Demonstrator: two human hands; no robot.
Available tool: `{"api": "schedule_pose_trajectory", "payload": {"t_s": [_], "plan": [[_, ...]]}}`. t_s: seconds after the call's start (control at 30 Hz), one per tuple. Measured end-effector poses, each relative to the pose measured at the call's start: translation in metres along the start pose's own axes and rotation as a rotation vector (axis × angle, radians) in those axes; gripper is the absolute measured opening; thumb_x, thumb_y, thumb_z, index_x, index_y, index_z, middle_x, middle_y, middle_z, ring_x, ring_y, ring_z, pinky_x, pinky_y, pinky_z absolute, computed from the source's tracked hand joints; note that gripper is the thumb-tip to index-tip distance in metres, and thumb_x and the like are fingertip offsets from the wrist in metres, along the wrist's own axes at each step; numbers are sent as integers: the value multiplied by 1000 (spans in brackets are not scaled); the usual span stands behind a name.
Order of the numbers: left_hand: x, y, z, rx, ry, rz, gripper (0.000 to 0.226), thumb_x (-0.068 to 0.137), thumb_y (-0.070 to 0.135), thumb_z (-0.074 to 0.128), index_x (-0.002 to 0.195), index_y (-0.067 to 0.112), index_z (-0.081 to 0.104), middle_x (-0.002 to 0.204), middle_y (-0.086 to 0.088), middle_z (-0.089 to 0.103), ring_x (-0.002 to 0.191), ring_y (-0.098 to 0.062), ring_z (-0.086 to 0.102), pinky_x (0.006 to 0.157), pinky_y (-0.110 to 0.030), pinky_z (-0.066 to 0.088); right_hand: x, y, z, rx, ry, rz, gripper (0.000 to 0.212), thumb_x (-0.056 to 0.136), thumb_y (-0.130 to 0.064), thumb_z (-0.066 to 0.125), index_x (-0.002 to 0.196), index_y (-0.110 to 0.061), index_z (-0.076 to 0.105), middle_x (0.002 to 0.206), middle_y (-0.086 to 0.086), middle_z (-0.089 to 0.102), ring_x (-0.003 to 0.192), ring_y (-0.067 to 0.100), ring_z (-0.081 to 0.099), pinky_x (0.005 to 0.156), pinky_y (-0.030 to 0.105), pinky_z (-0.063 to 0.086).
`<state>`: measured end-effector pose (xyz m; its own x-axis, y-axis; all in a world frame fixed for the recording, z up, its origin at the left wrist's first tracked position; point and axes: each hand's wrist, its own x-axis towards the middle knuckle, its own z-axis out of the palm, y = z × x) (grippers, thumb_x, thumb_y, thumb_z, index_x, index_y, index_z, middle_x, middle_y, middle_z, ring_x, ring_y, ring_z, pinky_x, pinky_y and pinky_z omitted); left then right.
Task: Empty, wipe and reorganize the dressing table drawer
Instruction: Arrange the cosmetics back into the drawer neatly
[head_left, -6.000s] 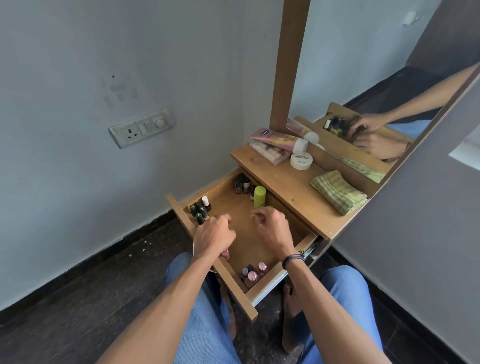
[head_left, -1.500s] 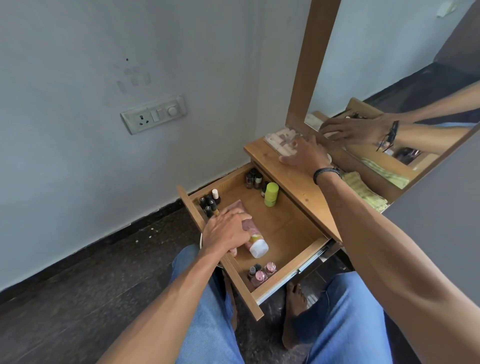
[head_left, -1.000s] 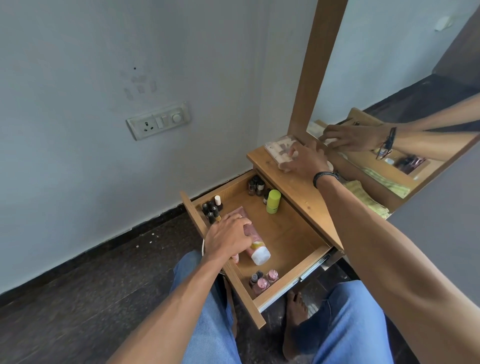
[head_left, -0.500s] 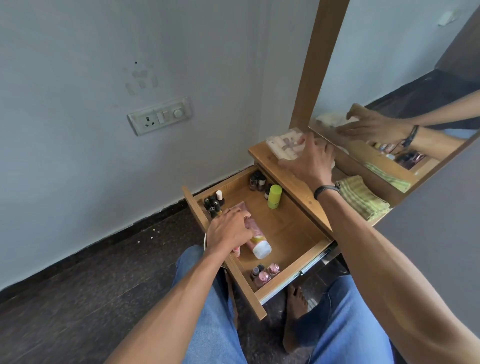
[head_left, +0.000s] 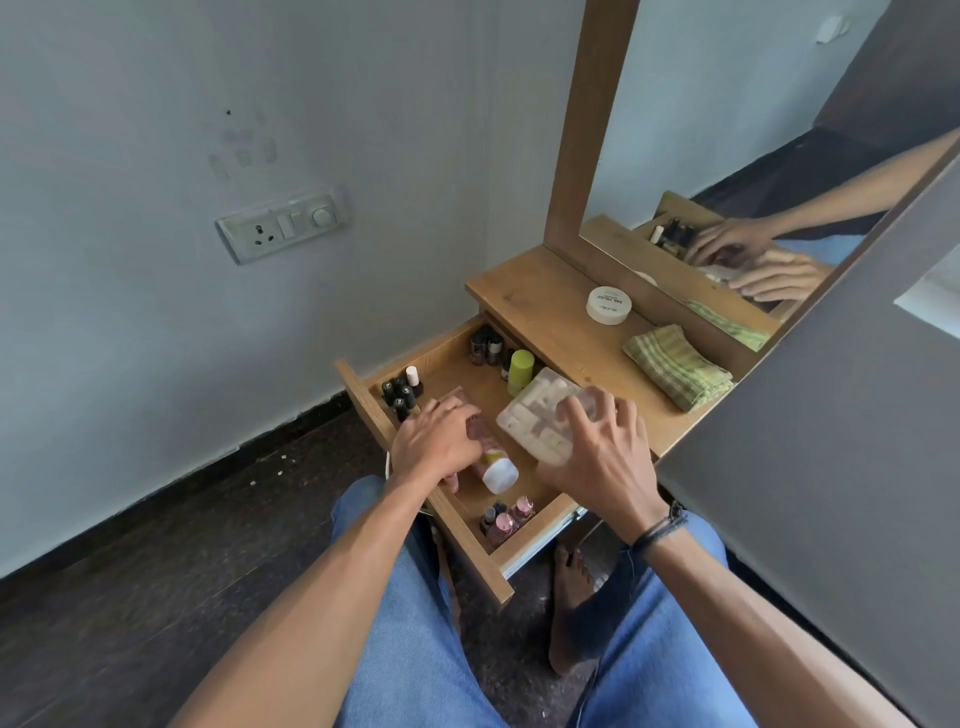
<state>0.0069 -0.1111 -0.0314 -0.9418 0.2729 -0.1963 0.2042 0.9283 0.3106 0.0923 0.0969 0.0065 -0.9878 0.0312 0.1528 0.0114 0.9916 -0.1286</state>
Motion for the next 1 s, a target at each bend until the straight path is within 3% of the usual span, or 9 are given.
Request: {"api": "schedule_pose_trajectory", "payload": {"t_s": [0.13, 0.4, 0.83, 1.0], "plan": [[2, 0, 2, 56, -58, 9, 56, 87, 36, 56, 143, 39, 50, 152, 9, 45, 135, -18, 39, 106, -45, 36, -6, 1, 7, -85, -15, 7, 76, 61, -60, 78, 121, -18, 56, 134, 18, 49, 108, 35, 49, 85, 47, 52], [0, 1, 2, 44, -78, -7, 62, 81, 29, 54, 142, 38, 51, 149, 6, 48, 133, -19, 42, 101, -42, 36, -6, -6, 22, -188, -107, -12, 85, 54, -60, 83, 123, -18, 56, 128, 19, 52, 105, 35, 51, 84, 45, 52], [0, 1, 2, 52, -91, -26, 64, 80, 27, 55, 143, 34, 51, 150, 4, 49, 135, -20, 42, 103, -42, 36, 3, -1, 34, -110, -252, 44, 77, 75, -64, 70, 136, -24, 45, 133, 12, 51, 115, 31, 52, 93, 39, 47], [0, 1, 2, 59, -79, -32, 59, 83, 29, 54, 142, 34, 53, 149, 3, 50, 134, -21, 45, 102, -42, 37, 8, -3, 39, -121, -270, 49, 57, 84, -53, 63, 131, -23, 50, 125, 10, 64, 114, 30, 61, 97, 39, 43]]}}
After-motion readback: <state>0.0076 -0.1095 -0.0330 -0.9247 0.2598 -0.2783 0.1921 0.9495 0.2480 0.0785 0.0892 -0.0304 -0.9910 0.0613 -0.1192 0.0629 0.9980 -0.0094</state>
